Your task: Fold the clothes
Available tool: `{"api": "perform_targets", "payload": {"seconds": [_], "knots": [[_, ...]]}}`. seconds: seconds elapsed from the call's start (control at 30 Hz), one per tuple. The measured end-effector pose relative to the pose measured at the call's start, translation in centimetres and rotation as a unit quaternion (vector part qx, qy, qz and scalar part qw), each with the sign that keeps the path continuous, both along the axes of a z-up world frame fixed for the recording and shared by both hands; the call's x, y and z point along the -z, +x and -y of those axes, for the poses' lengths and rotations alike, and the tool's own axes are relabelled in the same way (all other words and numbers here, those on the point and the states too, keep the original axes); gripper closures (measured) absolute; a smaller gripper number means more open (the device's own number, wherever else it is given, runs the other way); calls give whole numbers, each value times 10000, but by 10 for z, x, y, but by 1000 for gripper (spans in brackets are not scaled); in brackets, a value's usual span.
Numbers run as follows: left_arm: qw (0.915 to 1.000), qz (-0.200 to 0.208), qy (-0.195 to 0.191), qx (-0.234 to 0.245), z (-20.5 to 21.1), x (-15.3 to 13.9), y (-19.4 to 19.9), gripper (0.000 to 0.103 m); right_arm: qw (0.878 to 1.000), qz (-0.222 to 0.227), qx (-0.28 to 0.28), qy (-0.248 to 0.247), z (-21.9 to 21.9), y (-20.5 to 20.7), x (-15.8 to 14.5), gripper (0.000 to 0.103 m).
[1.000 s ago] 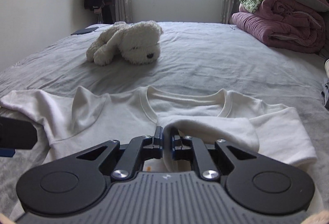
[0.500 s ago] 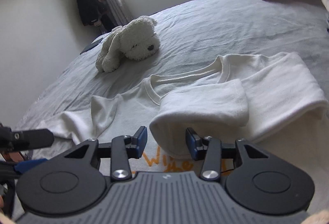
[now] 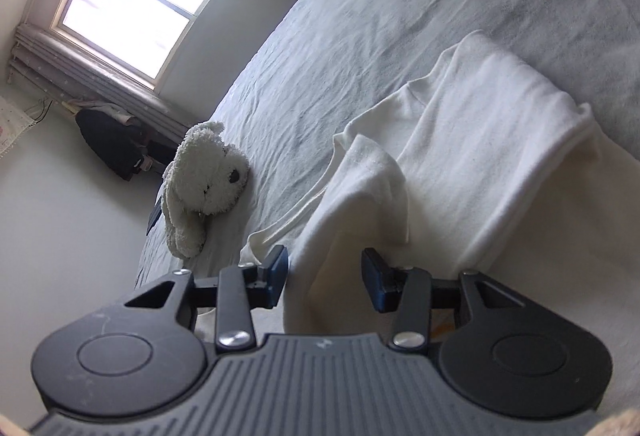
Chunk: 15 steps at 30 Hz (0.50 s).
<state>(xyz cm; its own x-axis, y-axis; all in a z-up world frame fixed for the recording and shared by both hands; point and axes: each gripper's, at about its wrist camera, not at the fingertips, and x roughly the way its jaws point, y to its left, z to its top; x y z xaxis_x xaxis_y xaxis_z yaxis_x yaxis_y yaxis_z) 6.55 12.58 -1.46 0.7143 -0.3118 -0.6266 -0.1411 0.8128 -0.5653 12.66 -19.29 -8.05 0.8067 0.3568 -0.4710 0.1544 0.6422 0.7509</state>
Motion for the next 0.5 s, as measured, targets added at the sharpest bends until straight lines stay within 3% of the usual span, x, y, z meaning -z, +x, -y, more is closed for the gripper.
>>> {"api": "perform_targets", "payload": {"seconds": [0.13,0.23,0.3,0.37,0.43,0.5], "knots": [[9978,92,-644,111,-8,8,6,12,9990,245,-305,-219,-19,5,-12,57],[9952,40,-980,52,-13,18,10,12,9937,520,-728,-671,-41,8,-22,57],[9933,-12,-1152,-16,-16,25,14,12,9838,717,-1129,-1190,-61,7,-28,57],[9909,-83,-1337,-92,-19,33,17,12,9673,904,-1545,-1796,-80,5,-32,57],[9869,-135,-1602,-150,-22,43,21,12,9329,1115,-2081,-2719,-106,-1,-32,57],[9817,-155,-1886,-204,-23,54,23,12,8998,1252,-2532,-3325,-124,-9,-26,57]]}}
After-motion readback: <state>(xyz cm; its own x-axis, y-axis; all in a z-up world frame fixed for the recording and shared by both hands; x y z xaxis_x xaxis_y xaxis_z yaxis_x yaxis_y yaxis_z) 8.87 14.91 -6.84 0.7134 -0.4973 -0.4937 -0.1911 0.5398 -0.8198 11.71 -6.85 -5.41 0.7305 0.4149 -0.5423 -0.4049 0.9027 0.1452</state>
